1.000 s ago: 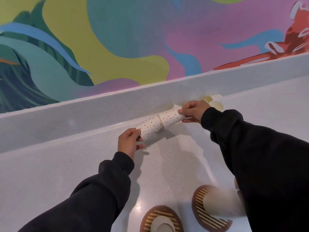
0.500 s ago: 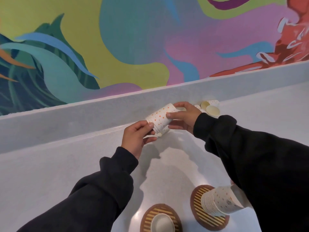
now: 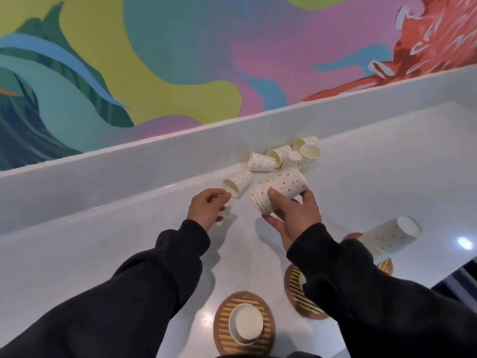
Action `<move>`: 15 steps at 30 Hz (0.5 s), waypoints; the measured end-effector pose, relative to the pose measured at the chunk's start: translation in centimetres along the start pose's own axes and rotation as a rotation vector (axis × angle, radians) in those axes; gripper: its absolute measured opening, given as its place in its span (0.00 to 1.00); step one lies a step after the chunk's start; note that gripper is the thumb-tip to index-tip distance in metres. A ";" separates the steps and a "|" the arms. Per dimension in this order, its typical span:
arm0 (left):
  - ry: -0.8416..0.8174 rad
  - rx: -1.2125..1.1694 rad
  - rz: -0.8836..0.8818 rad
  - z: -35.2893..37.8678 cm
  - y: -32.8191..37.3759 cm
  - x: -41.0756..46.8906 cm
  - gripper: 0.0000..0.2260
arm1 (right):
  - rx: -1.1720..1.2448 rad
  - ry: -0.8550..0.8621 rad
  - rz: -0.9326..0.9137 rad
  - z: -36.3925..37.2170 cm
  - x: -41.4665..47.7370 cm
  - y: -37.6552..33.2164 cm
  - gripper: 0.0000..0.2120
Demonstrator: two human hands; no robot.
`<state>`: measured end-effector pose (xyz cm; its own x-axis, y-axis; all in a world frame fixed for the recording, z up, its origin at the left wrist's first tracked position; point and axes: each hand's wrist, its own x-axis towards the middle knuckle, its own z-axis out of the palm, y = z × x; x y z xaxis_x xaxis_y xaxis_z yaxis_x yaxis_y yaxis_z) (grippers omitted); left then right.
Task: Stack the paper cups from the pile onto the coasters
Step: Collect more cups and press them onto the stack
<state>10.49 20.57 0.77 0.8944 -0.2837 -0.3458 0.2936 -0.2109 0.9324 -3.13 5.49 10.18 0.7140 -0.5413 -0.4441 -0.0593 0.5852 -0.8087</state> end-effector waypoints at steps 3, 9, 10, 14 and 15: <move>0.064 0.348 0.175 1.4 -0.7 2.6 0.20 | 0.015 0.036 0.027 -1.2 -1.2 1.7 0.27; -0.163 1.152 0.413 4.7 0.2 8.5 0.35 | -0.145 0.064 -0.029 -2.7 -3.2 5.0 0.29; -0.180 1.215 0.406 5.0 0.0 9.5 0.34 | -0.155 0.068 -0.024 -2.9 -3.3 5.3 0.30; -0.170 1.299 0.378 5.0 -1.3 10.9 0.24 | -0.176 0.077 -0.004 -3.2 -3.3 6.0 0.32; -0.151 1.278 0.396 4.7 -1.6 10.6 0.18 | -0.181 0.076 0.001 -3.3 -3.2 6.0 0.31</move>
<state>17.91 13.47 -4.95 0.7755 -0.6099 -0.1632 -0.5658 -0.7860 0.2492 -8.08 8.74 5.47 0.6596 -0.5888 -0.4672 -0.1893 0.4714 -0.8614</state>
